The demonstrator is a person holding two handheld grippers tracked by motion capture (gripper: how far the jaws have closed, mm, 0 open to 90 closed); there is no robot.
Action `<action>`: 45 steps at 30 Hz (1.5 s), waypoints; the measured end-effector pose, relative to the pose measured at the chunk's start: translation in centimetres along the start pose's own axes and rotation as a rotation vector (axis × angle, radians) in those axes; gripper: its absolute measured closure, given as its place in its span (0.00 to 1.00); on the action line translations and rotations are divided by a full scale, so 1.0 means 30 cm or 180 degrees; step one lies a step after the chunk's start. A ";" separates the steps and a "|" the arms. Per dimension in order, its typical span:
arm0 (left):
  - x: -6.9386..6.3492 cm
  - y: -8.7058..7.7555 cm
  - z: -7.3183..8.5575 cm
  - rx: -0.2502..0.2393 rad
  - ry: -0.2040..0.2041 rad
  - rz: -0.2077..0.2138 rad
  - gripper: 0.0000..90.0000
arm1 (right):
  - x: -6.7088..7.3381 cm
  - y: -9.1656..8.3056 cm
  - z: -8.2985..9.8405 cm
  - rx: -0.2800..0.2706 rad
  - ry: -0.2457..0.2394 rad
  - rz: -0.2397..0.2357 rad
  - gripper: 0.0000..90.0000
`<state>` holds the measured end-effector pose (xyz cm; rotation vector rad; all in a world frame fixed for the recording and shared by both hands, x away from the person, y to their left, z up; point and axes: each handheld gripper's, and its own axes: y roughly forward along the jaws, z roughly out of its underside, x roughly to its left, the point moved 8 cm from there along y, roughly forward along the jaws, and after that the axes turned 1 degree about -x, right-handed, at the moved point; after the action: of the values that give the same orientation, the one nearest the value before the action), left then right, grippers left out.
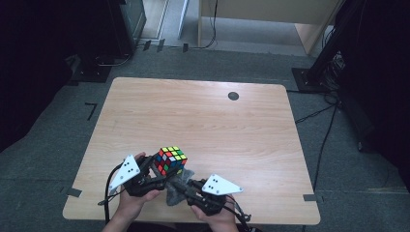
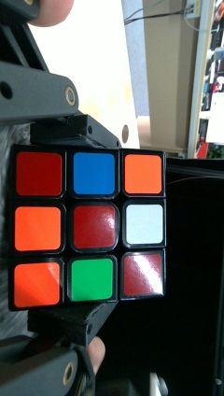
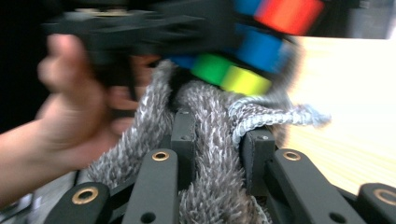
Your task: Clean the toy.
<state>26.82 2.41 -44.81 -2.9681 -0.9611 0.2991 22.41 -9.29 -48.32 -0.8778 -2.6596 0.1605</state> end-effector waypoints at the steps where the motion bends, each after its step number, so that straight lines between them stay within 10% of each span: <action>1: 0.004 -0.004 -0.003 0.0000 -0.0010 -0.0008 0.38 | -0.026 -0.007 0.002 -0.0003 0.0042 0.0091 0.80; 4: 0.011 -0.006 -0.006 -0.0012 -0.0039 -0.0015 0.38 | -0.045 -0.018 0.003 -0.0025 0.0100 0.0020 0.80; 9: -0.013 0.011 0.014 0.0069 0.0026 0.0039 0.38 | 0.074 0.021 0.012 0.0106 -0.0197 -0.0333 0.79; 12: -0.015 0.012 0.016 0.0073 0.0063 0.0031 0.38 | 0.075 0.019 0.006 0.0086 -0.0223 -0.0263 0.79; 19: 0.020 -0.009 -0.005 0.0007 0.0001 -0.0054 0.38 | -0.112 -0.047 -0.010 -0.0083 0.0209 0.0301 0.80; 32: 0.035 -0.008 -0.002 0.0018 -0.0052 -0.0062 0.38 | -0.468 -0.220 0.028 0.0142 0.0196 0.1672 0.78; 45: 0.041 -0.003 0.010 0.0062 -0.0053 -0.0066 0.38 | -0.557 -0.214 0.111 0.0454 0.0035 0.2008 0.75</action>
<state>27.69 3.18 -45.31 -2.9407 -0.9840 0.3313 30.25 -24.40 -54.75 -1.6238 -2.2351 0.4813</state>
